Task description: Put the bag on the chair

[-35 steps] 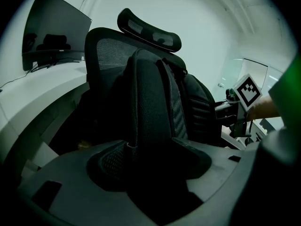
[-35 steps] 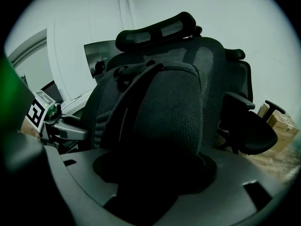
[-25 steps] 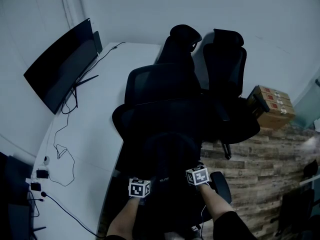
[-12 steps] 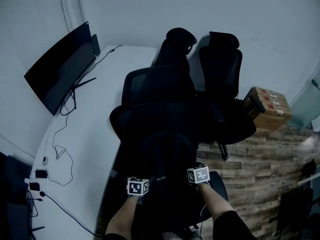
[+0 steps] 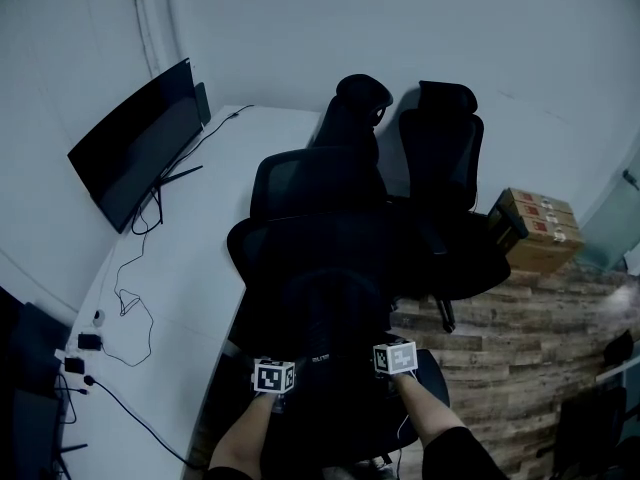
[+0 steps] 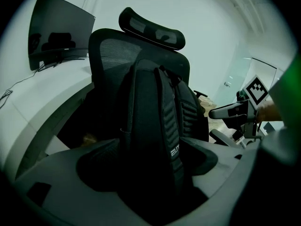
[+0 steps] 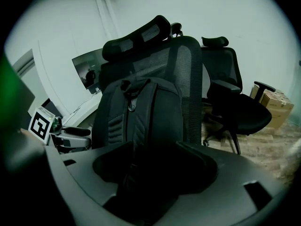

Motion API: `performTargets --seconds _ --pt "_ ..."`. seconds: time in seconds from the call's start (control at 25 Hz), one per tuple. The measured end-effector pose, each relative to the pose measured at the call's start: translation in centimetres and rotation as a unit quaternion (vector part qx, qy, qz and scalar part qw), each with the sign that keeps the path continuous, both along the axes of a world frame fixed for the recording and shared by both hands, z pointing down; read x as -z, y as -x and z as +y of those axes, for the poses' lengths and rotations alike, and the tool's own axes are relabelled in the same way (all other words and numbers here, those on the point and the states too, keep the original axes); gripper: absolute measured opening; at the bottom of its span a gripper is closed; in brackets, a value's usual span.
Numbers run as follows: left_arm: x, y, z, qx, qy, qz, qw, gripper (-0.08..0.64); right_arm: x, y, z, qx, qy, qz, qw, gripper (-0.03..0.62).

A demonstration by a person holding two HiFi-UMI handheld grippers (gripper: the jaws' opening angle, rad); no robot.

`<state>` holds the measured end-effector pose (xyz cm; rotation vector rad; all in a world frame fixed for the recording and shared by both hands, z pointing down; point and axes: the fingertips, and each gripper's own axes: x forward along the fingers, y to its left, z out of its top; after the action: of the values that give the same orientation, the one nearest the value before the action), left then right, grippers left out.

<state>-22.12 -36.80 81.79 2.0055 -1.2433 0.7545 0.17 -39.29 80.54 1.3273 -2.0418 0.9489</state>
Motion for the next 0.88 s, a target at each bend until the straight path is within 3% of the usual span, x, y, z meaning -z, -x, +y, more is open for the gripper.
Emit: performTargets --seconds 0.24,0.4,0.48,0.56,0.64,0.88 --pt "3.1 0.2 1.7 0.03 -0.019 0.002 0.9994 0.391 2.5 0.1 1.7 -0.008 -0.023 -0.023 0.999 0.252" --pt "5.2 -0.6 3.5 0.036 -0.026 0.008 0.999 0.385 3.9 0.8 3.6 0.011 -0.035 -0.044 0.998 0.249" --pt "6.3 -0.8 4.4 0.042 -0.038 0.003 0.9984 0.322 4.5 1.0 4.7 0.018 -0.038 -0.052 0.998 0.242" --pt "7.5 -1.1 5.1 0.054 -0.054 -0.002 0.9971 0.226 5.5 0.6 5.6 0.024 -0.051 -0.047 0.997 0.177" --pt "8.7 -1.6 5.9 0.063 -0.07 -0.004 0.9956 0.196 6.6 0.1 6.5 0.036 -0.072 -0.034 0.996 0.115" --pt "12.5 -3.5 8.5 0.081 -0.118 -0.013 0.9896 0.068 10.4 0.0 9.2 0.073 -0.121 -0.053 0.989 0.077"
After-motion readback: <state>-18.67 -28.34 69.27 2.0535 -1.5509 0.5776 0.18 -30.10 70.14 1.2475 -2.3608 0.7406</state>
